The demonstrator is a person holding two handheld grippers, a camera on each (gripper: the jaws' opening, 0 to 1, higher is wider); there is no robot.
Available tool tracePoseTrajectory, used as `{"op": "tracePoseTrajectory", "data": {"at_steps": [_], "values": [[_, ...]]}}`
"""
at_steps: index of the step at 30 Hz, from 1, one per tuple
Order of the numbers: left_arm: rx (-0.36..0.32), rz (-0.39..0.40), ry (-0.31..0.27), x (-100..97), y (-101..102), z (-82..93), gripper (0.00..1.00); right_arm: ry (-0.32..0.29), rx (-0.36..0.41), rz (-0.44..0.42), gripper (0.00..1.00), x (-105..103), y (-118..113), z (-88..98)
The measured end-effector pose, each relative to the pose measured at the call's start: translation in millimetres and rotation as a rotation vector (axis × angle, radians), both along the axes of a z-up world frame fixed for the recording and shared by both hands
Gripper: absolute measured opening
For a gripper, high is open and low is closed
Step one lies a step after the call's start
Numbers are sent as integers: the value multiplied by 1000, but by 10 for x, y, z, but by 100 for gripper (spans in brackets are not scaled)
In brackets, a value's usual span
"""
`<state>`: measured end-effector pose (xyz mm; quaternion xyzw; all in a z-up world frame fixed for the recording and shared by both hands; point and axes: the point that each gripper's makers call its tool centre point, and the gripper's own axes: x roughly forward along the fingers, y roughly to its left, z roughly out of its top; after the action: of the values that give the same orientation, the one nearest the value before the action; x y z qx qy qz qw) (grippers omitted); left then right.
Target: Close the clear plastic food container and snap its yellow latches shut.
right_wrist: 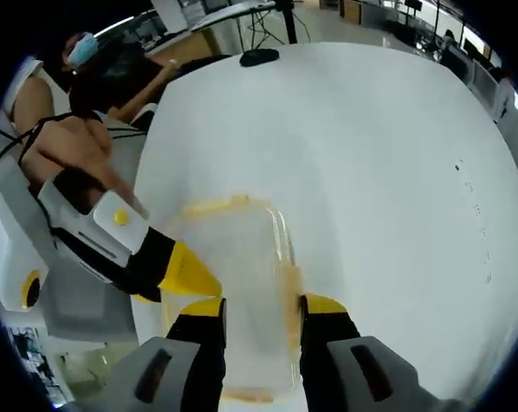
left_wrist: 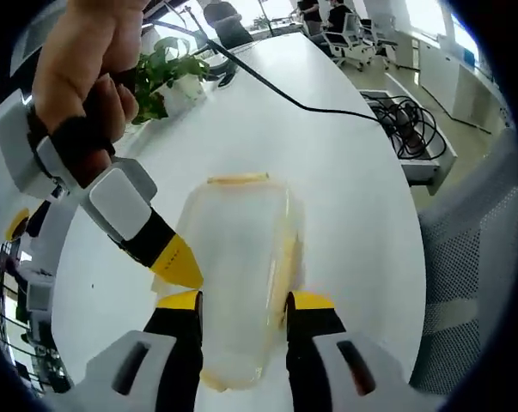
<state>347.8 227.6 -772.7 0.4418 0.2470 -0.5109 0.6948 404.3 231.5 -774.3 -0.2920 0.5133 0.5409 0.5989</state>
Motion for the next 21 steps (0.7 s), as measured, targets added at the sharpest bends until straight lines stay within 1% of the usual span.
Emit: {"op": "tracePoseTrajectory", "data": {"at_steps": [2, 6, 7, 8, 9, 13, 17, 19, 21], "values": [[1, -7, -10, -15, -18, -5, 36, 8, -20, 0, 30, -6, 13, -4], [0, -8, -3, -24, -35, -16, 35, 43, -31, 21, 29, -2, 17, -20], [1, -9, 1, -28, -40, -18, 35, 30, -27, 7, 28, 36, 57, 7], [-1, -13, 0, -25, -50, -17, 35, 46, -11, 21, 29, 18, 79, 22], [-2, -13, 1, -20, -45, -18, 35, 52, -4, 16, 29, 21, 92, 33], [-8, -15, -4, -20, -46, -16, 35, 35, 7, 22, 30, 2, 73, 37], [-6, -20, -11, -19, -43, -12, 36, 40, 21, 26, 30, 18, 34, 26], [-12, -20, -12, -21, -37, -9, 37, 36, 47, 13, 31, 14, 20, 31], [-16, -26, -15, -22, -32, -2, 37, 18, 80, 3, 31, 11, 7, 37]]}}
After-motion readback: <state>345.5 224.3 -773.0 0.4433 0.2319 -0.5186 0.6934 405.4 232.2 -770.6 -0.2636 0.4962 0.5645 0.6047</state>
